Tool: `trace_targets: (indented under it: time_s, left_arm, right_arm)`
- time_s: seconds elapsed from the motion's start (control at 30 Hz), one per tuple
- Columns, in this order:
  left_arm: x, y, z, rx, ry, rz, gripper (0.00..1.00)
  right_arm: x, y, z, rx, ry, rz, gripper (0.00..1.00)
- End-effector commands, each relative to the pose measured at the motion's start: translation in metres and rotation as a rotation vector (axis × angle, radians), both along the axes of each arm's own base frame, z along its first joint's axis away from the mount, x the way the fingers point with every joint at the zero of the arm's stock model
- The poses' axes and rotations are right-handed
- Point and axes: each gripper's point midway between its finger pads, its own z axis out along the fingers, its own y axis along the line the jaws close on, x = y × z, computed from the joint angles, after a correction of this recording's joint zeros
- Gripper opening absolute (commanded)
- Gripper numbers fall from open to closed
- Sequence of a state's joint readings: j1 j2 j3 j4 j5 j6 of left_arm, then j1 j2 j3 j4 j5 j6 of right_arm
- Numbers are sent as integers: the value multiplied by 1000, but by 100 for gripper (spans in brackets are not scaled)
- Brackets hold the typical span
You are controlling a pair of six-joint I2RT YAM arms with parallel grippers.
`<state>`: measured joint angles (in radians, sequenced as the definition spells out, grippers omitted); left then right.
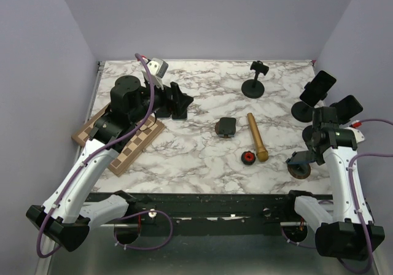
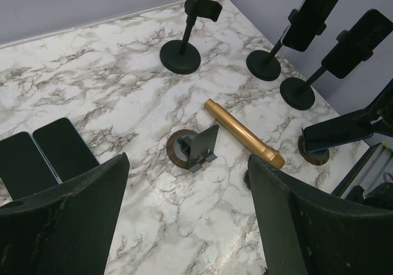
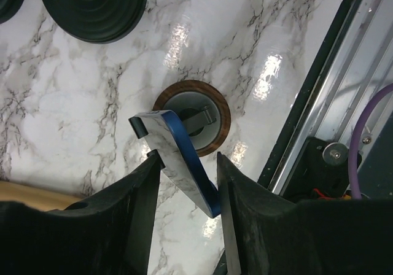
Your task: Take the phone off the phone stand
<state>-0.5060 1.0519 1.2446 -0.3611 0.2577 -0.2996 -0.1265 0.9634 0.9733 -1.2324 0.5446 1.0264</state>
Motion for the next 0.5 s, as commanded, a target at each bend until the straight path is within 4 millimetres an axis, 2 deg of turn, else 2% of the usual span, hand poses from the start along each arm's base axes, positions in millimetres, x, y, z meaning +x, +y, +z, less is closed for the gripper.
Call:
trace_targets:
  time_s: [0.0,0.07,0.17,0.3,0.47]
  left_arm:
    - [1,3,-1,17,-10,19,86]
    - [2,4,-1,19,-13,22,86]
    - [3,5,-2,26,-14,30,87]
    - [4,5,-4,32,-13,33,87]
    - [6,6,-5,35,-15,39,87]
  right_arm:
    - [3,-5,6,-28,-34,-4,49]
    - [3,-6,7,-36,-40,-6,48]
    - [2,-6,7,-33,-47,-4,42]
    - [3,-5,4,-28,-40,3,41]
    - [6,0,-2,-3,-38,22,49]
